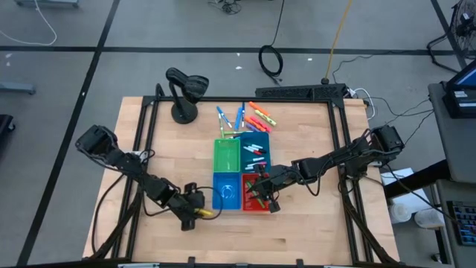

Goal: Pick & Place Markers
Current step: Put the yellow pen into the red bin

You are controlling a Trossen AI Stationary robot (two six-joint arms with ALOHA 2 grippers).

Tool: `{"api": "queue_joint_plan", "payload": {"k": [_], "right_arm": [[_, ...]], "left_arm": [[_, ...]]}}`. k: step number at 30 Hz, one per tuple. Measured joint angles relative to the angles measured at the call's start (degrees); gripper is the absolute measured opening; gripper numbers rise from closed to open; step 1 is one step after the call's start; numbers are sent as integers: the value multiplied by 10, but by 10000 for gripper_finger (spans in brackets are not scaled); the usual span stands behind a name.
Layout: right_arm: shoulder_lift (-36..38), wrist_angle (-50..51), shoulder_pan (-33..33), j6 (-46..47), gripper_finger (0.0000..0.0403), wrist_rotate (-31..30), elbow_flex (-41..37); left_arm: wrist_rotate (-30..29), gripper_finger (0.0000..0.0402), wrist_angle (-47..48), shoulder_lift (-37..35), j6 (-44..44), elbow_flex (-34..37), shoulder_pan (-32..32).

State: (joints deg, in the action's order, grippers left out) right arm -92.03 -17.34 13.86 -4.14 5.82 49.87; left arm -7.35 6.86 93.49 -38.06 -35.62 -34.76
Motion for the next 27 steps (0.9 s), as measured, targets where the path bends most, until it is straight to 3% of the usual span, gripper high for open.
{"api": "queue_joint_plan", "payload": {"k": [7,12,19,27], "right_arm": [[0,0,0,0,91,0,0],[0,0,0,0,91,0,0],[0,-4,0,0,91,0,0],[0,-4,0,0,91,0,0]], "left_arm": [[-13,218,-30,2,98,2,-3],[-19,200,-16,-31,126,6,1],[-64,166,80,-151,129,7,-4],[-19,141,164,-210,118,6,-42]]}}
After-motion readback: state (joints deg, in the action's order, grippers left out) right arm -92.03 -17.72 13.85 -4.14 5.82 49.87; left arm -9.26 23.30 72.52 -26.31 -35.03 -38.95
